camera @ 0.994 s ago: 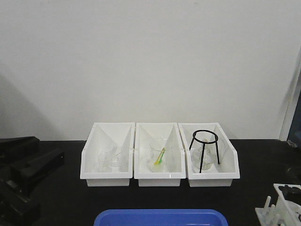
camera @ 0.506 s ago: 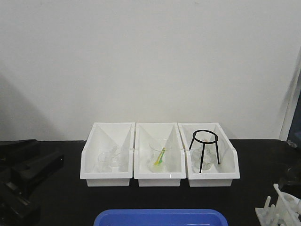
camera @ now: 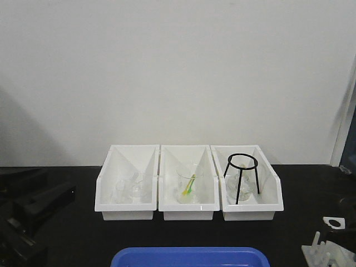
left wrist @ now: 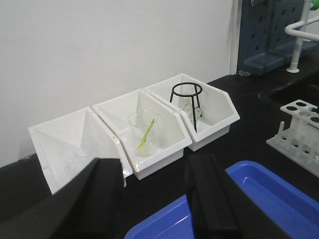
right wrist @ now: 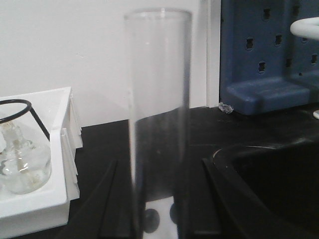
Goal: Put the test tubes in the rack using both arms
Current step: 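Lower the tube into a rack hole with the right gripper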
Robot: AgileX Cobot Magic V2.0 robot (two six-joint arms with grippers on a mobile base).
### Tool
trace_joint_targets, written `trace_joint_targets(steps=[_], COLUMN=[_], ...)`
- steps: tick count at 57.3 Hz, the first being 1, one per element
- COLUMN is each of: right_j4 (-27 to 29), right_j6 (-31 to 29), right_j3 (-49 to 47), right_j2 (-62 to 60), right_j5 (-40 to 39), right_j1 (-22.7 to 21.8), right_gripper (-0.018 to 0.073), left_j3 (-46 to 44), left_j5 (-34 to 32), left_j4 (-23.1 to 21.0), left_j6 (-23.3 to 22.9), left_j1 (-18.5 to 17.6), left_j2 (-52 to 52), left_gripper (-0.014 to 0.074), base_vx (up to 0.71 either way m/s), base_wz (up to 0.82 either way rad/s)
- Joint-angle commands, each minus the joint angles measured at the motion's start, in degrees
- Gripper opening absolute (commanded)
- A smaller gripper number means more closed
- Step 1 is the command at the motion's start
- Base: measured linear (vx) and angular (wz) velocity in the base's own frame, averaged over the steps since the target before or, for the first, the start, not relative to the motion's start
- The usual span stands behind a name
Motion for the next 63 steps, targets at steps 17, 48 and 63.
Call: trace_joint_targets(steps=[17, 48, 63], right_j4=[-0.6, -1.0, -1.0], right_j6=[-0.4, -3.8, -3.2], right_j3=[-1.4, -1.4, -1.4], right_j2=[5.3, 7.0, 7.0], right_j5=[-7.8, -8.8, -9.0], right_j1=[-0.4, -0.4, -0.4], right_gripper=[-0.0006, 0.0162, 0.042], left_j3=[-1.8, -1.8, -1.8], left_j5=[-4.1, -4.1, -4.1], left_j4=[-0.1, -0.1, -0.1], left_j6=[-0.3, -0.4, -0.7], left_j1=[0.1, 0.1, 0.1], left_j2=[-0.4, -0.4, -0.4], left_gripper=[0.0404, 0.0404, 0.0404], base_vx=[0.0, 0.0, 0.0], base_wz=[0.0, 0.0, 0.0])
